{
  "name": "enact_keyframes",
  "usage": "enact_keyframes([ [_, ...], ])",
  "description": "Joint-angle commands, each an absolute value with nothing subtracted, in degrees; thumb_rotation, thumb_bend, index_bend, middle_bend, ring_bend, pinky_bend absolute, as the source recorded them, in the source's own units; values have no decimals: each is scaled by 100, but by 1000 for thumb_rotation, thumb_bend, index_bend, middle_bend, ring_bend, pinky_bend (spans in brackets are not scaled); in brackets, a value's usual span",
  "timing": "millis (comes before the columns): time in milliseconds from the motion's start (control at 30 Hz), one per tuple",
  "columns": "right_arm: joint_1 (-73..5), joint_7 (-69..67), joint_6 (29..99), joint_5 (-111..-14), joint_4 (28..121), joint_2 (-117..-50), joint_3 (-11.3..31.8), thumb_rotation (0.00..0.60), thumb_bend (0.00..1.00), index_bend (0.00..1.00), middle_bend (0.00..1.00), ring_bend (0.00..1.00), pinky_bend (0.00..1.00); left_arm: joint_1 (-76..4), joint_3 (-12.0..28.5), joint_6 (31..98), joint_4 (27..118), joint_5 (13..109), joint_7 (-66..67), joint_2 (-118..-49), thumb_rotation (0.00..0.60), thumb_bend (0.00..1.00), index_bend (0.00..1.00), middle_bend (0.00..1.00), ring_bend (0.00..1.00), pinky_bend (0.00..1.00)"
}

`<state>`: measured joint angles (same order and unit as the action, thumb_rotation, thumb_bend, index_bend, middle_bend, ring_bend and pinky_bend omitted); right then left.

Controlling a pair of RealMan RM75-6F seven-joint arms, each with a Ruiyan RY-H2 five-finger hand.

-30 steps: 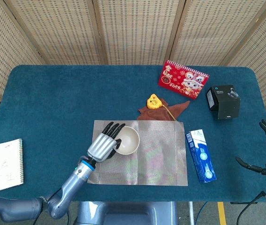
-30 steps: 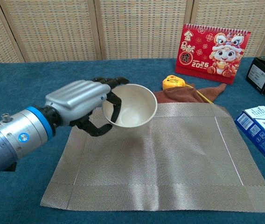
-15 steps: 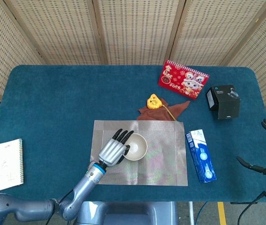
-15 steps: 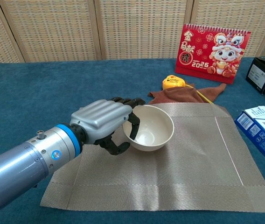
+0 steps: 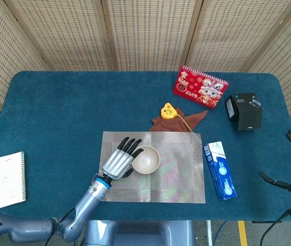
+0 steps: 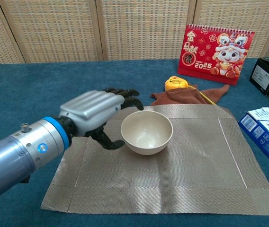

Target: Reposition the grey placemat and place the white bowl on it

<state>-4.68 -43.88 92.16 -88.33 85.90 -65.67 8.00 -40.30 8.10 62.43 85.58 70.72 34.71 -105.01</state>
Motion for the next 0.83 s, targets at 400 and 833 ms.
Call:
enact_keyframes([
  [400,-599,-3627,8617,-8779,8703,-6477,572,600,141,0,0,0,0,-2444,313,7743,9799,7482,2007,-7785,600,269,166,0,0,0],
  [833,-670,-1250,8792,-9075,8194,-6762,503,600,126,0,0,0,0,-947,-335,9275,9078,8128,912,-7101,600,259,162,0,0,0],
])
